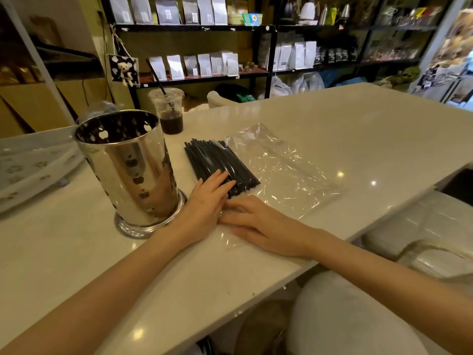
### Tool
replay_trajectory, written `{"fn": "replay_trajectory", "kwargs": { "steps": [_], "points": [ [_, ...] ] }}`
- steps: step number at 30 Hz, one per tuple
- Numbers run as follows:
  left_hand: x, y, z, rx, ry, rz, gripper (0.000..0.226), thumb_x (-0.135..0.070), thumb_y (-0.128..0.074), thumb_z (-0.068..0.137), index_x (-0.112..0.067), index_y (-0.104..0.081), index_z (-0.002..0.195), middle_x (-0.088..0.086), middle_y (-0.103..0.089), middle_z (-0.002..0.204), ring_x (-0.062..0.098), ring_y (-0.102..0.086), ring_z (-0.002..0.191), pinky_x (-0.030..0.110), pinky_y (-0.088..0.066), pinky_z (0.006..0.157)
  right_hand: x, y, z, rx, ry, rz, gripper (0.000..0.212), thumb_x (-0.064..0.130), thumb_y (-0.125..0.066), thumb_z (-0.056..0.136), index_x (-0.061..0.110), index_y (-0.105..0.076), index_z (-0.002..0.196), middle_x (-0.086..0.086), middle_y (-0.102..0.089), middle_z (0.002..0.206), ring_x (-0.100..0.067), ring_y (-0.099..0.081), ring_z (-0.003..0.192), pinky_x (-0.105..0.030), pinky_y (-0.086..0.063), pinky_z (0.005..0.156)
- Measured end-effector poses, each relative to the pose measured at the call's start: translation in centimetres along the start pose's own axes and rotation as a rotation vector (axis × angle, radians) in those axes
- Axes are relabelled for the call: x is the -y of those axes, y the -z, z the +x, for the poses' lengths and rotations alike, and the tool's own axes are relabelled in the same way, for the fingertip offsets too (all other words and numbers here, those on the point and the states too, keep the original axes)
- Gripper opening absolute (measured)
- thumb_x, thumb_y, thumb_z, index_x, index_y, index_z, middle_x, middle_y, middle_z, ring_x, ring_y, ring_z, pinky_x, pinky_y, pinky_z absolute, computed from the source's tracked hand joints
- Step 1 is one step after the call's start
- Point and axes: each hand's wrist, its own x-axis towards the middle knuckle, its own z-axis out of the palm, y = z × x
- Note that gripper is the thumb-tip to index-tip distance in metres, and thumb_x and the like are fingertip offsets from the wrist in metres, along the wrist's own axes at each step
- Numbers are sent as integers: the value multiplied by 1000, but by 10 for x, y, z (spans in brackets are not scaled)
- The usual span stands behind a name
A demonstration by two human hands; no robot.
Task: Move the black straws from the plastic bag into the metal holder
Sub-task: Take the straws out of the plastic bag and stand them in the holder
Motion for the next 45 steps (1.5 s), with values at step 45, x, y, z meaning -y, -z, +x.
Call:
{"fn": "replay_trajectory", "kwargs": {
  "steps": [45],
  "points": [
    [-66,-39,28,248,-354,-39,79,-69,-7,81,-22,-38,136,1,-38,146,17,-35,133,37,-25,112,1,60,-72,-281,-405,-59,40,10,-39,79,9,-63,112,-10,-68,108,-25,-58,103,-34,-43,88]
  ]
}}
